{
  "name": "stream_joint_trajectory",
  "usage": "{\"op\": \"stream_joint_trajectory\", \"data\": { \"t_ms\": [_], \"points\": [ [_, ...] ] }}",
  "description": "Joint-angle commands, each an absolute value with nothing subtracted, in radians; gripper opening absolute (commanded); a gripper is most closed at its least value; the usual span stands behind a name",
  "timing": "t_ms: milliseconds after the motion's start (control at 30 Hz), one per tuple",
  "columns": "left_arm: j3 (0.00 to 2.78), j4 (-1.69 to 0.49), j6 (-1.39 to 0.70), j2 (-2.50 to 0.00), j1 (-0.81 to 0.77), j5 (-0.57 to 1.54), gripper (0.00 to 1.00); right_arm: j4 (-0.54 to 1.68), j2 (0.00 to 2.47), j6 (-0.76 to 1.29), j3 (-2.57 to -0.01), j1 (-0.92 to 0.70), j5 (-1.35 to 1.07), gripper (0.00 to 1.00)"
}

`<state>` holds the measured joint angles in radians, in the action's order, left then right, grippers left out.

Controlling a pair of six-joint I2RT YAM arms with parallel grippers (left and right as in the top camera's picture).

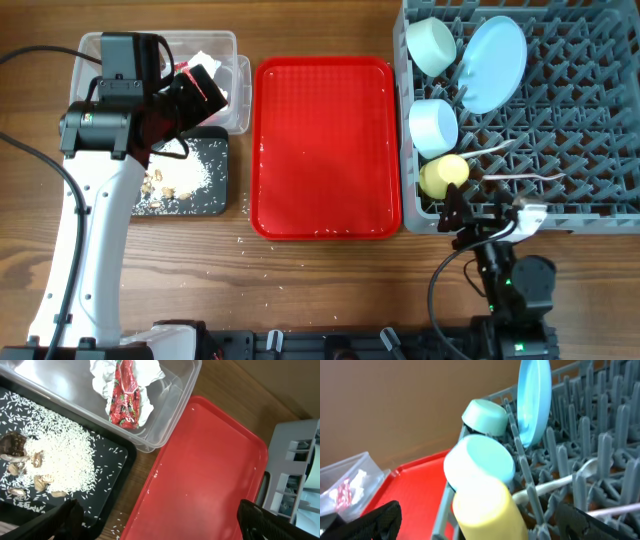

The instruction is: Sort waste into correct bins and load items into the dishwasher rack

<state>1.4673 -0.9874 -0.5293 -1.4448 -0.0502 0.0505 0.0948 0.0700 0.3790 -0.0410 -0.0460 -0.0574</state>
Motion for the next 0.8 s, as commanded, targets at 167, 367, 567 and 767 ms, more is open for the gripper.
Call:
{"op": "stream_joint_trajectory", "data": {
  "t_ms": [167,367,567,767],
  "points": [
    [1.468,-0.985,-0.529,-1.452,-0.046,0.052,1.00,0.019,0.005,0.396,-0.017,-0.055,-0.020,1.00],
    [1.468,-0.985,-0.529,-1.452,-0.046,0.051,1.00,0.019,0.018,0.396,-0.017,-0.055,-0.020,1.00],
    [1.468,-0.985,-0.529,-1.452,-0.046,0.052,1.00,0.019,0.018,0.395,-0.017,-0.055,-0.020,1.00],
    [1.468,-0.985,-0.529,-1.451,-0.046,0.051,1.00,0.019,0.018,0.396,-0.017,-0.055,-0.020,1.00]
  ]
}}
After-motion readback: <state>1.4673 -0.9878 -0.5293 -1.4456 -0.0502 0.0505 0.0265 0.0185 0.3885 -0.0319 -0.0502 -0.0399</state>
